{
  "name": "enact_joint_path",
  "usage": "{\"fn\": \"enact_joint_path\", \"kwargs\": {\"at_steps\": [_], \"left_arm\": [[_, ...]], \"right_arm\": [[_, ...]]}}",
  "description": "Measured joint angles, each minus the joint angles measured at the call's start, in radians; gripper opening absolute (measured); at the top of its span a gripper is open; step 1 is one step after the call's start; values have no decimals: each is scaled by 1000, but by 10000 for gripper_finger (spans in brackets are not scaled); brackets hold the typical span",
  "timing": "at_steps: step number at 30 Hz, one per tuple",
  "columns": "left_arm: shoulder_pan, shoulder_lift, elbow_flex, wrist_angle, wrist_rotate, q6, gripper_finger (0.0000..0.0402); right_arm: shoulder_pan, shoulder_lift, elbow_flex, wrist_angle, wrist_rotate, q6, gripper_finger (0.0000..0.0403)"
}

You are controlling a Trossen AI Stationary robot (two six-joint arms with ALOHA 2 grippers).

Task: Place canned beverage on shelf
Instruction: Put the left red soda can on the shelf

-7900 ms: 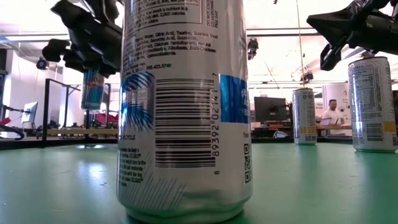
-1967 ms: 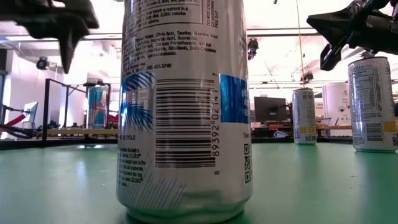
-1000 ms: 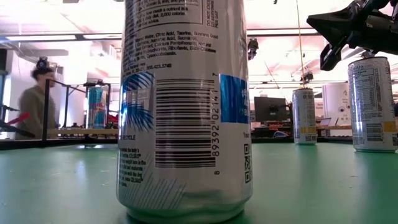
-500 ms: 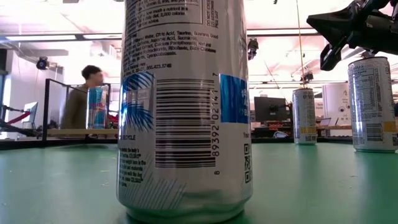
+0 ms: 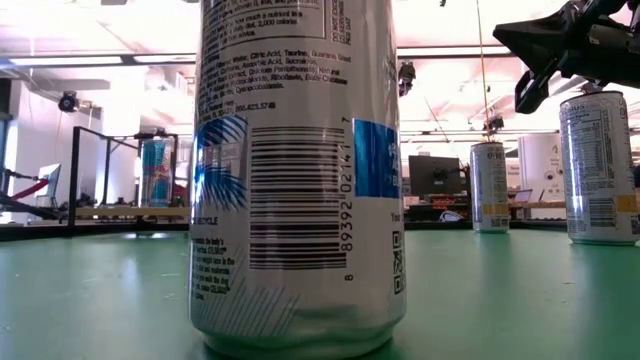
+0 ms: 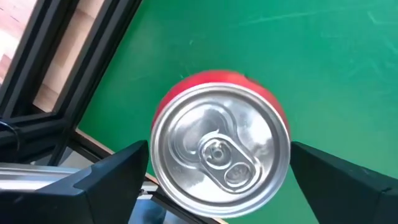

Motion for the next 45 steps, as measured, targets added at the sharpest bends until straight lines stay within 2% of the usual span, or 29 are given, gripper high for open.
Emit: {"fn": "enact_joint_path", "kwargs": {"at_steps": [11, 19, 27, 35, 45], "left_arm": [[2, 42, 3, 23, 5, 3, 260], [2, 41, 2, 5, 4, 4, 259], [2, 34, 1, 3, 1, 38, 285], [5, 28, 48, -89, 5, 85, 307], [5, 28, 48, -83, 6, 78, 370]], "right_arm": [[0, 0, 0, 0, 0, 0, 13], [0, 0, 0, 0, 0, 0, 13], [0, 0, 0, 0, 0, 0, 13], [0, 0, 0, 0, 0, 0, 13], [0, 0, 0, 0, 0, 0, 13]]}}
